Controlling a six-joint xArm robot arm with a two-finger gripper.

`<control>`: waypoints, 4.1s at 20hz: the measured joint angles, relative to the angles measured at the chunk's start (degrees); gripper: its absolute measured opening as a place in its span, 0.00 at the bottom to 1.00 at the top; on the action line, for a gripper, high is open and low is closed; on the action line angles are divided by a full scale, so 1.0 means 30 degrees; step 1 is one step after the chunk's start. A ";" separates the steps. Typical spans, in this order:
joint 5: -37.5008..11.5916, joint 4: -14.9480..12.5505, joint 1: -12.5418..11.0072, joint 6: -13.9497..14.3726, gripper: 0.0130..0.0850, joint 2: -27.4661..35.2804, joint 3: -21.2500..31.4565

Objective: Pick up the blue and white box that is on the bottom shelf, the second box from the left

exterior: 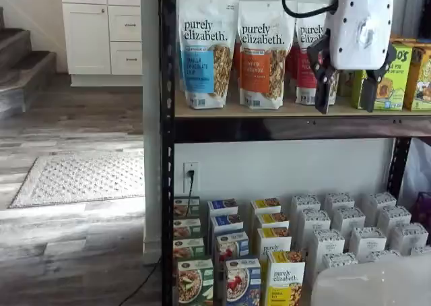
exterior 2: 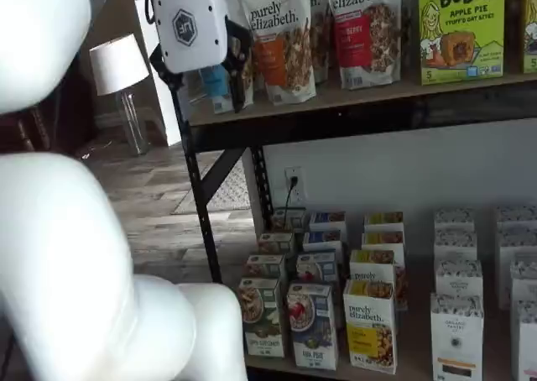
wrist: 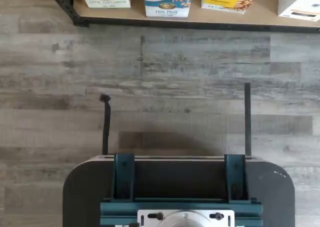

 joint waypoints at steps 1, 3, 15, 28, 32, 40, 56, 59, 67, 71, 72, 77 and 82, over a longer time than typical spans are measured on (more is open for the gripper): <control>-0.0067 0.0032 -0.0038 -0.0028 1.00 -0.0021 0.0084; -0.0210 0.0032 -0.0026 -0.0022 1.00 -0.0043 0.0356; -0.3039 -0.0544 0.1111 0.0963 1.00 -0.0775 0.3413; -0.6087 -0.0263 0.1578 0.1530 1.00 -0.0985 0.6489; -0.7088 -0.0047 0.1411 0.1392 1.00 -0.1135 0.7411; -0.9716 -0.0056 0.1531 0.1489 1.00 -0.1148 0.9678; -1.4724 0.0357 0.1938 0.1700 1.00 0.0321 1.2800; -1.5674 0.0579 0.2151 0.1788 1.00 0.0954 1.3120; -1.8368 0.0966 0.2702 0.2019 1.00 0.2829 1.3668; -2.0129 0.0986 0.2545 0.1751 1.00 0.4539 1.3624; -2.0469 0.0848 0.2481 0.1752 1.00 0.5111 1.3496; -2.2569 0.0803 0.2050 0.1239 1.00 0.7877 1.2976; -2.4257 0.1237 0.1700 0.0473 1.00 0.9695 1.2745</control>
